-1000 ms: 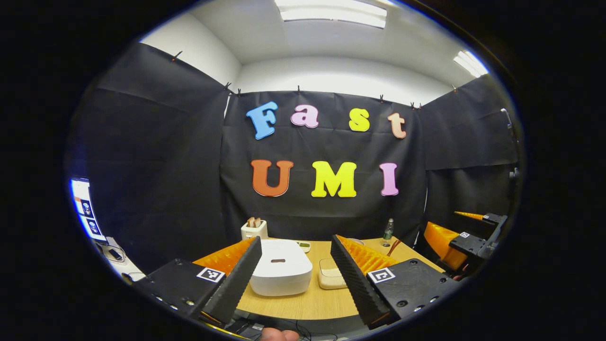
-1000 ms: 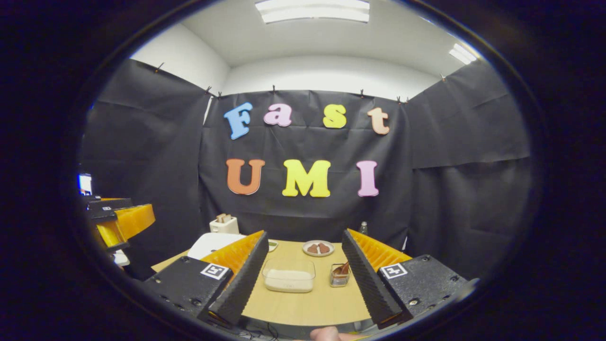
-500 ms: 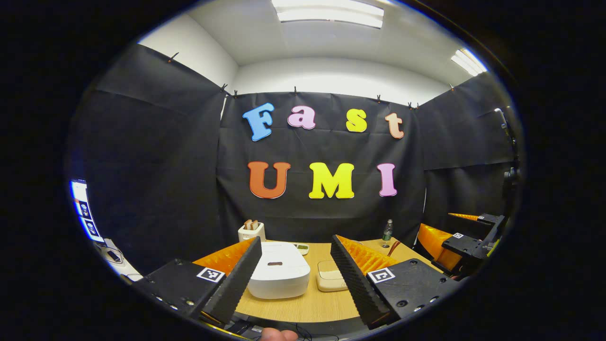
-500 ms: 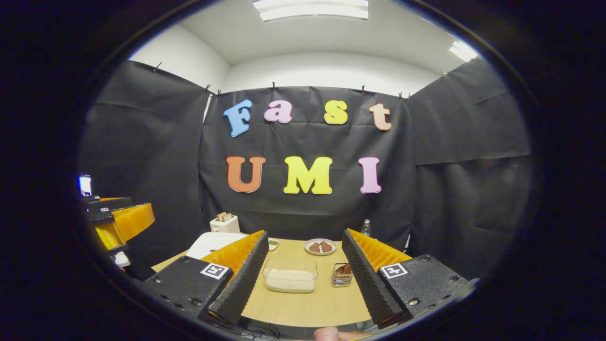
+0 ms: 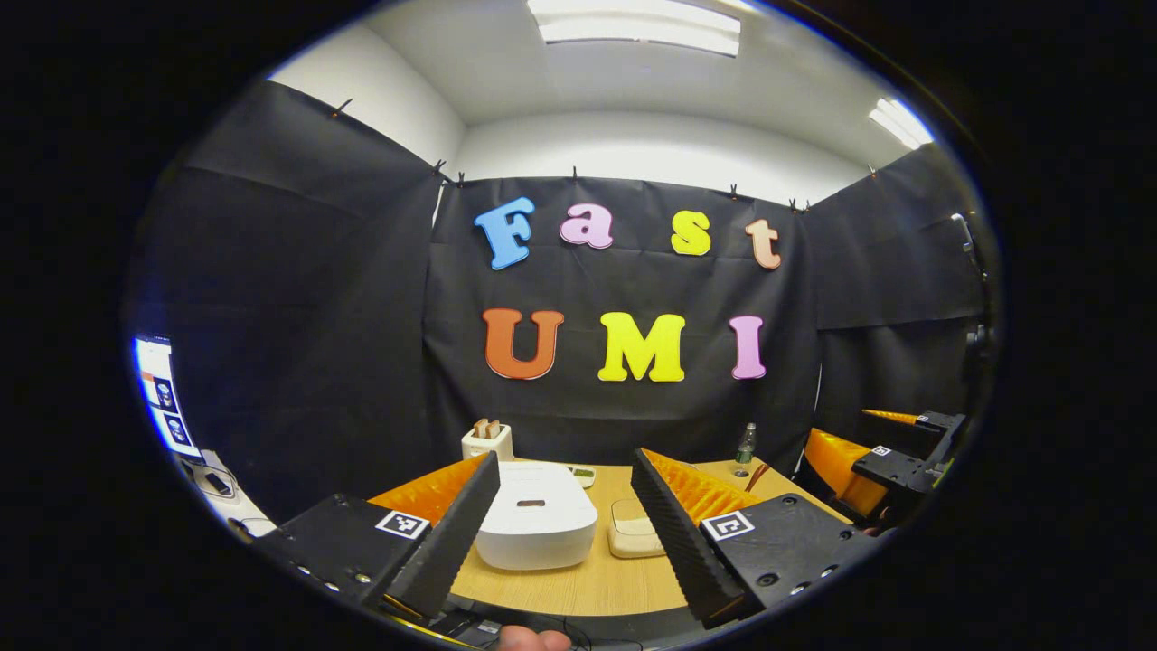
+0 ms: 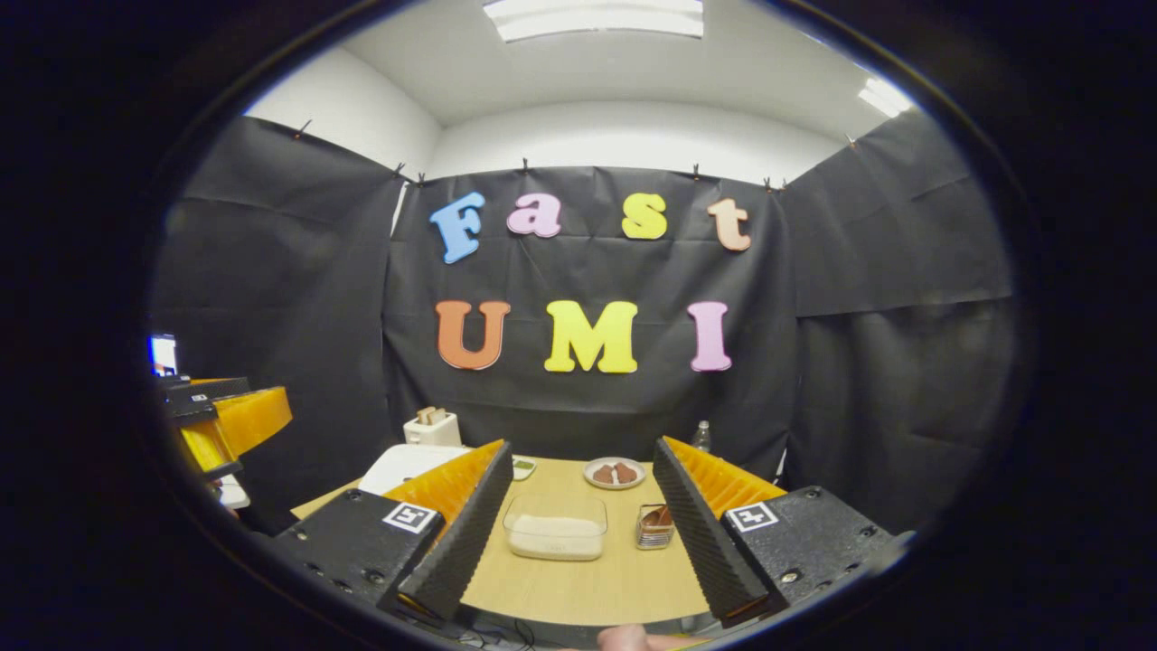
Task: Close the left gripper, press the button to open the rice cooker; take a wooden spoon from the chopstick holder with the right hand, scoop a spoonful of rice and pour it into the rice cooker, then put the wooden spoon back into the chopstick holder.
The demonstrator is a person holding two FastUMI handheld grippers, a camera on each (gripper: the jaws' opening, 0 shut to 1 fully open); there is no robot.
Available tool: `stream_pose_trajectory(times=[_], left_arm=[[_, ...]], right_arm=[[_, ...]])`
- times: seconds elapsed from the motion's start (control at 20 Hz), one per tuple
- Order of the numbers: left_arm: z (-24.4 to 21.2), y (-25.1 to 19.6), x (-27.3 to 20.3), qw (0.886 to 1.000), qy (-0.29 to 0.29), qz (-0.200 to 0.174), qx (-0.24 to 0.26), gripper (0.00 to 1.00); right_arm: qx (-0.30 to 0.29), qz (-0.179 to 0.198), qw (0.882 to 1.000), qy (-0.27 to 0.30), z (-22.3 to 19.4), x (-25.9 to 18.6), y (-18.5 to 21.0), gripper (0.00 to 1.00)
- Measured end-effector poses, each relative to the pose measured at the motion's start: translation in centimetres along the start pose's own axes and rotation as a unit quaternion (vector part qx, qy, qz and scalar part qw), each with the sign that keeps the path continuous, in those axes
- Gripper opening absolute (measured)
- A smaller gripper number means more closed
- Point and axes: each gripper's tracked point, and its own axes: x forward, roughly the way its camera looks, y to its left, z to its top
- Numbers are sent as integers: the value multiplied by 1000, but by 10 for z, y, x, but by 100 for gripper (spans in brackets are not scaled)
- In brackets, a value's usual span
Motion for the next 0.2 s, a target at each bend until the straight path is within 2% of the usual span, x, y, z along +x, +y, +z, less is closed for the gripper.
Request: stream_pose_trajectory(times=[0.2], left_arm=[[-1, -1, -4, 1000, 4, -2, 0, 94]], right_arm=[[0, 0, 1000, 2, -2, -4, 1, 99]])
